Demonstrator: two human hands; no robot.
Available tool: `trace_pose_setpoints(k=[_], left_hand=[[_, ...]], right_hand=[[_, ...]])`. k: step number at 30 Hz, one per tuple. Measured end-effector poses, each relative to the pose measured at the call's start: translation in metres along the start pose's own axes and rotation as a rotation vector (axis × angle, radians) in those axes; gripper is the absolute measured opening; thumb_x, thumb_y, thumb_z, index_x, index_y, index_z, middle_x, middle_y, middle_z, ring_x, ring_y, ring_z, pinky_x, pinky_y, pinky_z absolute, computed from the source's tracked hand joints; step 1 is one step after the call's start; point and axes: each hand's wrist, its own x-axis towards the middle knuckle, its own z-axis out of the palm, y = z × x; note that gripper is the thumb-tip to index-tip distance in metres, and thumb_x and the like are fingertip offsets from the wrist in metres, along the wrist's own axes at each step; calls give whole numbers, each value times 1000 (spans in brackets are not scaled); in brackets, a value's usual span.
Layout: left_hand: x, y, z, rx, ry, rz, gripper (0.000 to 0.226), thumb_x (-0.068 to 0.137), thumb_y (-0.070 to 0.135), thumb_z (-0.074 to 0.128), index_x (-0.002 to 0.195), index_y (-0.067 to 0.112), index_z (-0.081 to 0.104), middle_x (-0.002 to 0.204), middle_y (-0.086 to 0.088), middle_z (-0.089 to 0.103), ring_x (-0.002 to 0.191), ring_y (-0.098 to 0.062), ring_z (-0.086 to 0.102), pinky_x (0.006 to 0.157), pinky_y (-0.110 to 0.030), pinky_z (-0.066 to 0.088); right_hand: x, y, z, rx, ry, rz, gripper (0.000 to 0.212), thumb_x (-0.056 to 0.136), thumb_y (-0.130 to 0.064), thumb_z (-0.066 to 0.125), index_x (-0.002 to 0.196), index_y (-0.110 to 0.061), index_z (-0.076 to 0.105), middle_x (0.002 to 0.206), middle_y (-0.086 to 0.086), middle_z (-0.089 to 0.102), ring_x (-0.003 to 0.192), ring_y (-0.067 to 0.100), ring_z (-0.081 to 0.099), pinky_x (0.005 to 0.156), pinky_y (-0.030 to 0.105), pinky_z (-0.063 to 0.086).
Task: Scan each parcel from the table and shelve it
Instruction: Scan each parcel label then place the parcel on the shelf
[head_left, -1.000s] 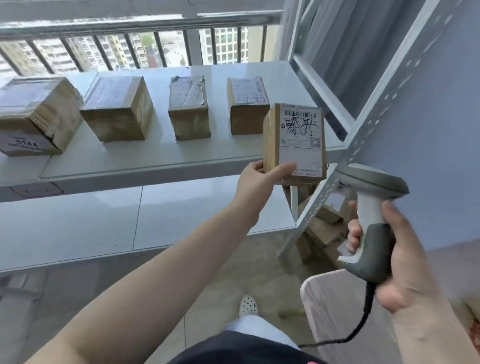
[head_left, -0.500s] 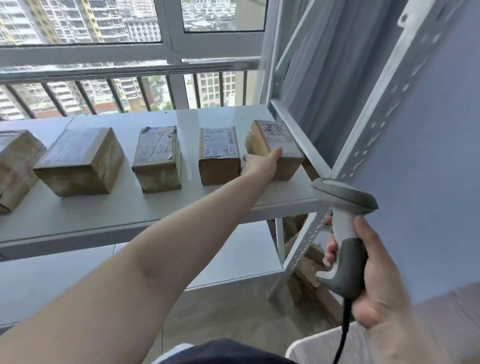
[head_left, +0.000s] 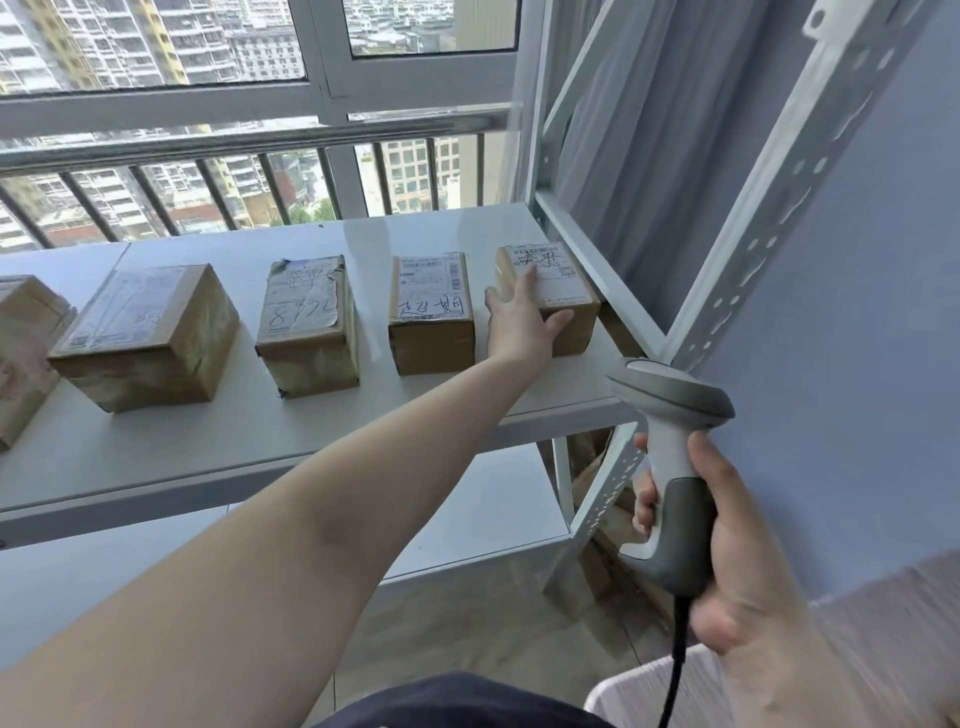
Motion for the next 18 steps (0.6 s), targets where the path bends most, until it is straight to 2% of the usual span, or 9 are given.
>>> trace_pose_setpoints(k=[4, 7, 10, 13, 15, 16, 18], left_hand=[[4, -5, -5, 12, -44, 55, 65, 101, 23, 57, 157, 31, 25, 156, -12, 26, 136, -29, 42, 108, -37, 37], [0, -3, -10, 59, -52, 80, 65, 103, 19, 53, 158, 31, 22, 162, -12, 18, 140, -30, 39, 107, -35, 37], [-13, 3, -18, 166, -38, 181, 72, 101, 25, 56, 159, 29, 13, 168, -9, -4, 151, -31, 20, 115, -41, 31], [-23, -4, -45, 391, 66, 349, 74, 97, 36, 61, 158, 29, 20, 168, -6, -4, 155, -29, -1, 123, -47, 11], [-20, -19, -71, 540, 144, 309, 75, 94, 42, 63, 157, 31, 24, 168, -7, -2, 154, -30, -11, 123, -50, -4], [-18, -29, -83, 580, 147, 240, 75, 92, 44, 64, 156, 33, 26, 168, -8, -2, 153, -33, -13, 121, -52, -6], [-13, -45, -101, 560, 78, 115, 73, 90, 42, 69, 154, 34, 33, 168, -8, 0, 153, -38, -9, 121, -54, 0]], right_hand=[[4, 4, 0, -6, -3, 13, 47, 83, -48, 56, 107, -9, 67, 63, 3, 55, 53, 12, 47, 63, 29, 36], [7, 6, 0, -11, -4, 21, 46, 82, -49, 57, 105, -11, 68, 63, 2, 56, 53, 12, 48, 62, 28, 37], [9, 6, 1, -23, 1, 22, 45, 81, -49, 59, 103, -11, 70, 65, 3, 57, 53, 12, 49, 62, 28, 38], [11, 5, 3, -13, 0, 38, 46, 81, -49, 60, 105, -11, 68, 65, 4, 57, 53, 12, 50, 61, 28, 40], [13, 5, 4, -7, -19, 40, 48, 78, -49, 61, 106, -10, 68, 65, 4, 56, 53, 12, 49, 58, 26, 42], [13, 6, 6, -6, -36, 38, 48, 78, -49, 60, 105, -10, 69, 65, 4, 55, 54, 12, 48, 56, 24, 43], [14, 7, 10, -7, -67, 37, 46, 79, -49, 58, 102, -11, 70, 64, 3, 54, 54, 12, 47, 54, 21, 44]])
